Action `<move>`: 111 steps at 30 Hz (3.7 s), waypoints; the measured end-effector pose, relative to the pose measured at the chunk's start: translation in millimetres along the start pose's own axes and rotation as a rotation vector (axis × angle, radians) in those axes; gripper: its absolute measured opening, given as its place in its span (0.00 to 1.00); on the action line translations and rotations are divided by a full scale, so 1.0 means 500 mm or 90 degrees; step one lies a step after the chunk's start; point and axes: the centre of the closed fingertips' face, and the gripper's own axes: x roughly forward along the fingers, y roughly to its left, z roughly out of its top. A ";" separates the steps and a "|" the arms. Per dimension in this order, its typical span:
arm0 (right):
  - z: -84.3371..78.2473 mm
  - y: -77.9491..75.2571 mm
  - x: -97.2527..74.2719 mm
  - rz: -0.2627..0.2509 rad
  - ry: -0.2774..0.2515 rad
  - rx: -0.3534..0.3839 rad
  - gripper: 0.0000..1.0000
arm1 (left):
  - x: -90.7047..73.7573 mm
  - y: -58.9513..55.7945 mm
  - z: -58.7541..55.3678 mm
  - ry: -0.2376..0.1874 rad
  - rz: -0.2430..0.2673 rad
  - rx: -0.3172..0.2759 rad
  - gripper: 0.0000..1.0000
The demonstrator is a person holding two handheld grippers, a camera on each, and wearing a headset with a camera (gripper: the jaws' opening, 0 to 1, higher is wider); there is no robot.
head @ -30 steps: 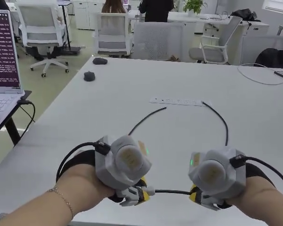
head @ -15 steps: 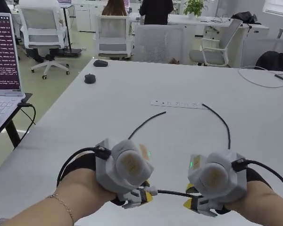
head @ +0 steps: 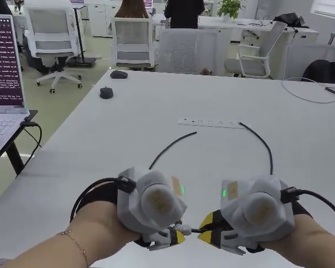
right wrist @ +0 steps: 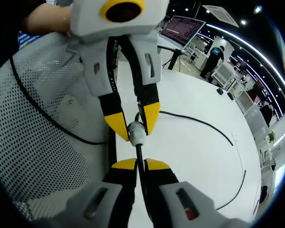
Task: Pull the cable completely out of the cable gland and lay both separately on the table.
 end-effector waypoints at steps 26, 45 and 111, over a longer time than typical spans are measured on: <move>-0.129 -0.023 -0.005 -0.034 0.183 0.038 0.13 | 0.000 0.011 -0.023 0.035 0.020 -0.002 0.17; -0.007 0.013 0.002 0.023 0.005 0.034 0.04 | 0.000 -0.010 0.007 -0.005 -0.004 0.016 0.16; -0.114 -0.013 -0.004 -0.021 0.151 0.078 0.04 | 0.000 0.001 -0.007 0.020 0.017 0.012 0.16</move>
